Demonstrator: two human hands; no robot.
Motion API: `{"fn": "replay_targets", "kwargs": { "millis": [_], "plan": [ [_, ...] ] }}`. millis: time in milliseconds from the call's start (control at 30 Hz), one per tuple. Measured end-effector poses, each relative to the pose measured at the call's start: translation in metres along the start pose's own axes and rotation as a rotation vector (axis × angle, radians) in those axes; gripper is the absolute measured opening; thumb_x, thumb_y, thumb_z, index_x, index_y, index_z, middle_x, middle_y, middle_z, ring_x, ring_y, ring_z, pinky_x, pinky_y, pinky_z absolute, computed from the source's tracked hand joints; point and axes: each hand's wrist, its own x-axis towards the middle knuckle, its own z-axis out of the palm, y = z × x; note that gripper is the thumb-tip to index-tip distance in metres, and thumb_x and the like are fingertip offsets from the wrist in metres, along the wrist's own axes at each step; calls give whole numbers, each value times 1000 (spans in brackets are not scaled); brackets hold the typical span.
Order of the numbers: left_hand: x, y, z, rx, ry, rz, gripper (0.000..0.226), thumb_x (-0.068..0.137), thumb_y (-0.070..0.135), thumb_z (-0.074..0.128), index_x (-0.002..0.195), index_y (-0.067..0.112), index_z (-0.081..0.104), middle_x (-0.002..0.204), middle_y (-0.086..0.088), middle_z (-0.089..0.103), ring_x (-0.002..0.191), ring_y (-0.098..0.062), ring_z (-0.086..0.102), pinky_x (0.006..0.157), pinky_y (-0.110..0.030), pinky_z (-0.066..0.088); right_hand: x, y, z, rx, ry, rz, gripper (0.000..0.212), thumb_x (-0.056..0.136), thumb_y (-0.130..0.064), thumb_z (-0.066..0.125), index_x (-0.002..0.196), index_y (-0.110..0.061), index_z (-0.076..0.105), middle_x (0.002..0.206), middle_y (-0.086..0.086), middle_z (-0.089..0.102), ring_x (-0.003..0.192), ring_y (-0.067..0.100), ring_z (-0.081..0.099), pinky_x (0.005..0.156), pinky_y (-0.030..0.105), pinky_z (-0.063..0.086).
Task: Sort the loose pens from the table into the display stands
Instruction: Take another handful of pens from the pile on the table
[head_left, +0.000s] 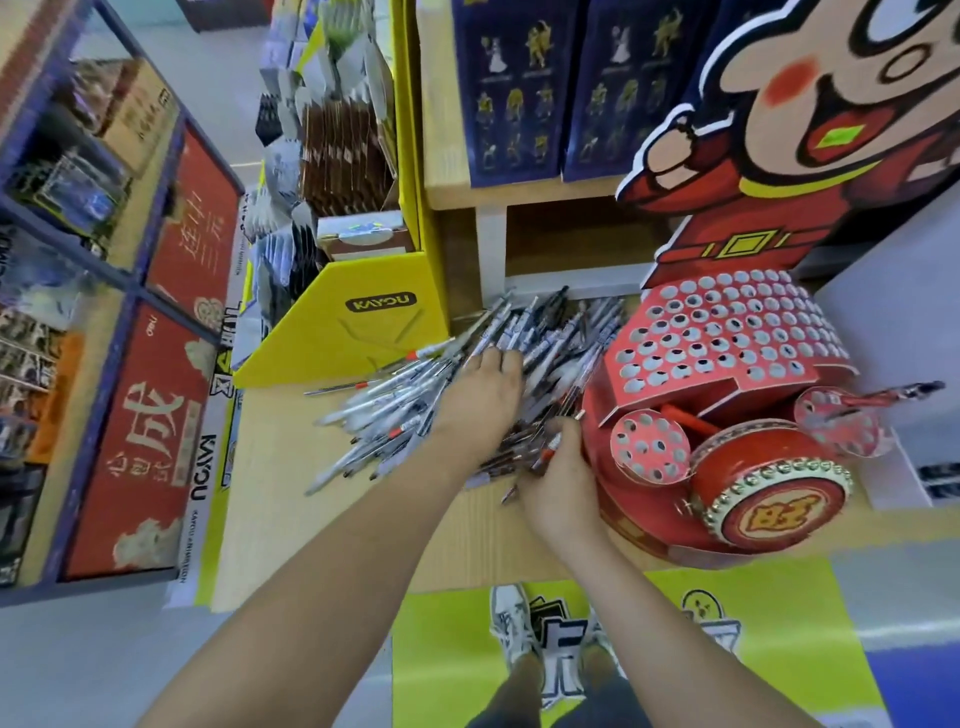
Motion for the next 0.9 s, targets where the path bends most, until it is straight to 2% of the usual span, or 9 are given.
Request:
{"fn": "replay_targets", "kwargs": {
  "millis": [100, 233, 333, 467, 567, 667, 733, 800, 900],
  "plan": [
    [1, -15, 14, -117, -13, 11, 51, 79, -7, 62, 126, 4, 46, 114, -15, 53, 100, -31, 56, 75, -35, 45, 0, -2, 0, 140, -19, 47, 44, 82, -4, 61, 109, -32, 41, 92, -9, 60, 81, 26, 66, 71, 44, 55],
    [-1, -31, 14, -243, 216, 26, 39, 69, -2, 80, 103, 0, 61, 85, -13, 57, 71, -25, 55, 58, -26, 39, 6, -2, 3, 217, -38, 67, 37, 87, -3, 52, 95, -39, 50, 95, 0, 61, 76, 31, 68, 63, 53, 56],
    [-7, -40, 1, -327, 393, 29, 14, 89, 7, 59, 99, -3, 61, 81, -16, 54, 66, -26, 50, 57, -30, 32, 5, 1, 6, 169, -76, 46, 33, 91, -4, 48, 98, -36, 54, 103, 4, 66, 81, 23, 66, 67, 45, 55],
    [-21, -49, -20, -471, 486, -72, 26, 95, 15, 45, 104, -3, 61, 90, -18, 56, 74, -27, 51, 62, -32, 37, -2, 0, 6, 349, -72, 76, 33, 93, -3, 45, 95, -33, 60, 94, 2, 67, 74, 21, 63, 66, 46, 54],
    [-43, -58, -40, -622, 508, -142, 15, 94, 7, 54, 104, 0, 63, 92, -12, 54, 80, -15, 44, 67, -21, 36, -5, -13, -2, 441, 8, 37, 22, 87, -17, 51, 93, -33, 65, 94, -1, 67, 87, 24, 65, 84, 52, 54],
    [-66, -67, -50, -723, 481, -227, 13, 93, 8, 56, 101, 6, 65, 89, 0, 52, 79, -3, 41, 71, -6, 33, -10, -34, -22, 282, 13, -175, 27, 80, -41, 57, 107, -43, 61, 103, -7, 52, 94, 14, 55, 86, 46, 49],
    [-76, -67, -53, -779, 457, -259, 14, 91, 10, 56, 100, 8, 66, 89, 1, 55, 79, -4, 46, 71, -6, 34, -14, -54, -32, -14, -144, -302, 63, 78, -59, 64, 134, -39, 45, 121, -6, 37, 108, 7, 41, 96, 34, 37],
    [-82, -62, -56, -847, 438, -287, 16, 90, 13, 55, 99, 9, 67, 89, 0, 58, 81, -6, 51, 70, -12, 38, -15, -69, -30, -467, -223, -437, 98, 66, -80, 56, 146, -32, 26, 133, -8, 22, 125, 11, 24, 103, 37, 27],
    [-84, -50, -55, -886, 397, -313, 15, 89, 16, 54, 96, 12, 67, 88, 3, 58, 84, -11, 54, 72, -20, 41, -11, -78, -18, -696, -234, -512, 79, 74, -71, 58, 133, -22, 41, 123, 0, 35, 123, 22, 33, 96, 41, 31]
  ]
}}
